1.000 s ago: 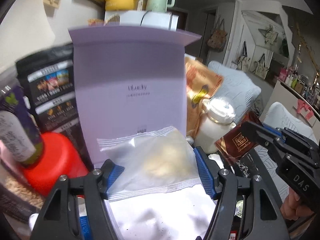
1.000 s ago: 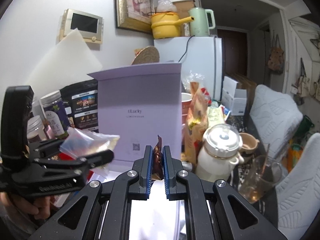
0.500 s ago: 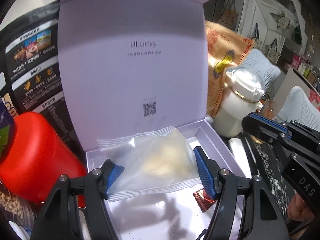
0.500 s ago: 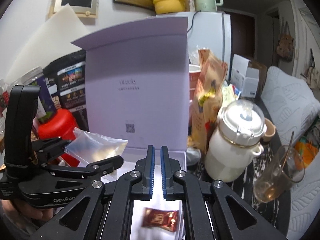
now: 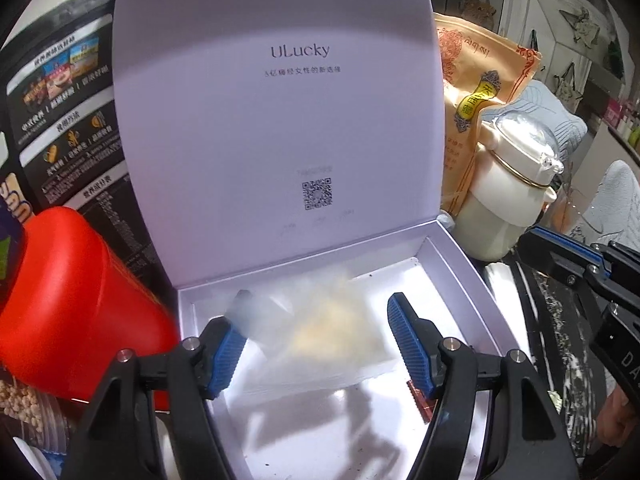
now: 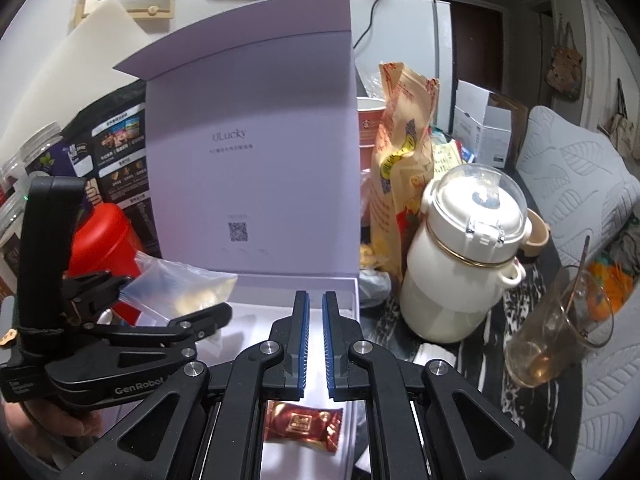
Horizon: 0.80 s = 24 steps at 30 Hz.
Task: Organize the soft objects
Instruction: 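Lower the zip bag into the lavender box and open the left tool, then withdraw both tools from the lavender box back over the table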
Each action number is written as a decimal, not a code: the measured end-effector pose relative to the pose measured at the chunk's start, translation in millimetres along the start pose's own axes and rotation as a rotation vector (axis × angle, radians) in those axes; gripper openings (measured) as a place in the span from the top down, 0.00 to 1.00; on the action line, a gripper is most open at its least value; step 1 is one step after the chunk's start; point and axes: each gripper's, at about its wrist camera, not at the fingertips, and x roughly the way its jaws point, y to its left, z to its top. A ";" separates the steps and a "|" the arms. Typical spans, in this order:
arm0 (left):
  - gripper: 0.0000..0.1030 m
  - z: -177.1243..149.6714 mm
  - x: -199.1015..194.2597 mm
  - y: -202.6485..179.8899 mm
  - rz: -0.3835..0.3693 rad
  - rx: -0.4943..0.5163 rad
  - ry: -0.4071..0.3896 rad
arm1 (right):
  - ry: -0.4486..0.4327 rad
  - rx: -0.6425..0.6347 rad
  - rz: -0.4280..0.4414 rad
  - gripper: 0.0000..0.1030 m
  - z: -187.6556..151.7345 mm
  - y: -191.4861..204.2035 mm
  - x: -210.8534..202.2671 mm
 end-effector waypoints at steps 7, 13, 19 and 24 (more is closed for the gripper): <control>0.07 -2.4 4.5 -3.1 0.000 -0.012 0.021 | 0.011 0.022 -0.053 0.57 -0.2 -7.2 -1.6; 0.07 -1.4 -3.2 -6.1 0.001 -0.019 0.008 | 0.007 0.027 -0.073 0.57 0.2 -9.1 -8.9; 0.07 2.6 -19.9 -7.2 -0.018 -0.020 -0.007 | -0.002 0.025 -0.075 0.57 2.8 -6.3 -19.1; 0.07 5.1 -46.6 -8.7 -0.021 -0.012 -0.044 | -0.024 0.017 -0.076 0.56 5.5 -0.5 -37.1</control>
